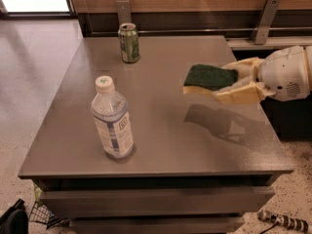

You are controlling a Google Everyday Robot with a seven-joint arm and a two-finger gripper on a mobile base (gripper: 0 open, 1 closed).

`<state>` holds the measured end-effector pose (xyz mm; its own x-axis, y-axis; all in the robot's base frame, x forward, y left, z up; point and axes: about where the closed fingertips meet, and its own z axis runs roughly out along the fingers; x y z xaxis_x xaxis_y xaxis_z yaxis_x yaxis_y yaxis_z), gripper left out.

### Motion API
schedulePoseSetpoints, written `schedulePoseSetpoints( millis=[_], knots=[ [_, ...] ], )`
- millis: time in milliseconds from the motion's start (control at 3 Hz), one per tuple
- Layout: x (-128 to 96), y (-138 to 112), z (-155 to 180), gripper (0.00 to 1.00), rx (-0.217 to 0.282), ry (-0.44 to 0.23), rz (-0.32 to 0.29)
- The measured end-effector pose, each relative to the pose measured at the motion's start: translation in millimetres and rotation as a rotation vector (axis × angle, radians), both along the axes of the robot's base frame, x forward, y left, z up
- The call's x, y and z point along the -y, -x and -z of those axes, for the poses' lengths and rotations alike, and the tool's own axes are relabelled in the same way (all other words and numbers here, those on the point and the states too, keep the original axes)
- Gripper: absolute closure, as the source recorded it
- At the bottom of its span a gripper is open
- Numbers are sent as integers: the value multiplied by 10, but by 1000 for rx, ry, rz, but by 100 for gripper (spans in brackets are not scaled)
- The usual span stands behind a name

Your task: Move sponge near blue plastic bottle

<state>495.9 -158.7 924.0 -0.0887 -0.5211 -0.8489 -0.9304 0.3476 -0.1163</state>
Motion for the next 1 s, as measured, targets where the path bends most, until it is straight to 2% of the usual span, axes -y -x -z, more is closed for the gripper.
schedulePoseSetpoints(
  millis=[333,667,1000],
  knots=[
    [-279,366,368,100,-76,9,-29],
    [-500,562,572,100,-114,10,-57],
    [-544,596,594,78,-119,14,-64]
  ],
)
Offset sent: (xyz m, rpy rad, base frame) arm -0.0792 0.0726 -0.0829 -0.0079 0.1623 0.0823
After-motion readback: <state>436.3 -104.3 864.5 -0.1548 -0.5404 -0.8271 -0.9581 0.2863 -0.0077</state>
